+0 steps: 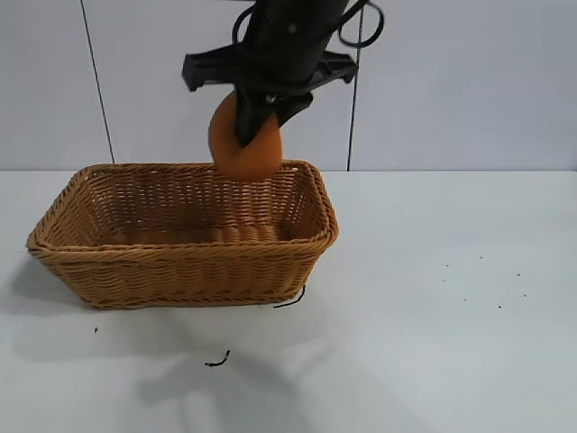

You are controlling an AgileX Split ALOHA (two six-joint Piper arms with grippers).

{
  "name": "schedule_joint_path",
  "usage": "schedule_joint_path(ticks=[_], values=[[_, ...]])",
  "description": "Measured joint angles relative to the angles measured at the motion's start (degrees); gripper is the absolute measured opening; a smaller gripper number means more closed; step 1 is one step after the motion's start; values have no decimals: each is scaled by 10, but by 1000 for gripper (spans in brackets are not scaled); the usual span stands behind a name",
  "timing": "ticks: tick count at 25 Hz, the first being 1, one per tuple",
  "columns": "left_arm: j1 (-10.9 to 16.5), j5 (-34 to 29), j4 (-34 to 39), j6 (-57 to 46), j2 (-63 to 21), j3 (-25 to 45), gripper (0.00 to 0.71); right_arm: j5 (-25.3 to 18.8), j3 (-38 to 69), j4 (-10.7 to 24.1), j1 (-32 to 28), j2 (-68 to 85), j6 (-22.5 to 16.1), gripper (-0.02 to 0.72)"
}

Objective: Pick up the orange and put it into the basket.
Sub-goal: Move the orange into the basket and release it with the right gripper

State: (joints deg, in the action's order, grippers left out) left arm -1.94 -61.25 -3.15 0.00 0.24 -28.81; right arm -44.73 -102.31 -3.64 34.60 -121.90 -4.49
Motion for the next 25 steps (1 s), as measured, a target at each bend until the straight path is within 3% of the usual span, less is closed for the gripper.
schedule_joint_path(ticks=[3, 7, 9, 11, 15, 17, 21, 25], values=[[0, 0, 0, 0, 0, 0, 639, 28, 0, -4, 1, -35, -6, 130], [0, -1, 0, 0, 0, 0, 639, 33, 0, -7, 1, -66, -3, 135], [0, -1, 0, 0, 0, 0, 639, 33, 0, -7, 1, -71, -1, 174], [0, -1, 0, 0, 0, 0, 639, 33, 0, -8, 1, -71, -1, 263], [0, -1, 0, 0, 0, 0, 639, 31, -1, -9, 1, -70, 10, 521], [0, -1, 0, 0, 0, 0, 639, 16, -5, -10, 1, -69, 12, 566], [0, -1, 0, 0, 0, 0, 639, -39, -53, -6, 1, -67, 12, 584], [0, -1, 0, 0, 0, 0, 639, -103, -137, 28, -4, -67, -8, 586]])
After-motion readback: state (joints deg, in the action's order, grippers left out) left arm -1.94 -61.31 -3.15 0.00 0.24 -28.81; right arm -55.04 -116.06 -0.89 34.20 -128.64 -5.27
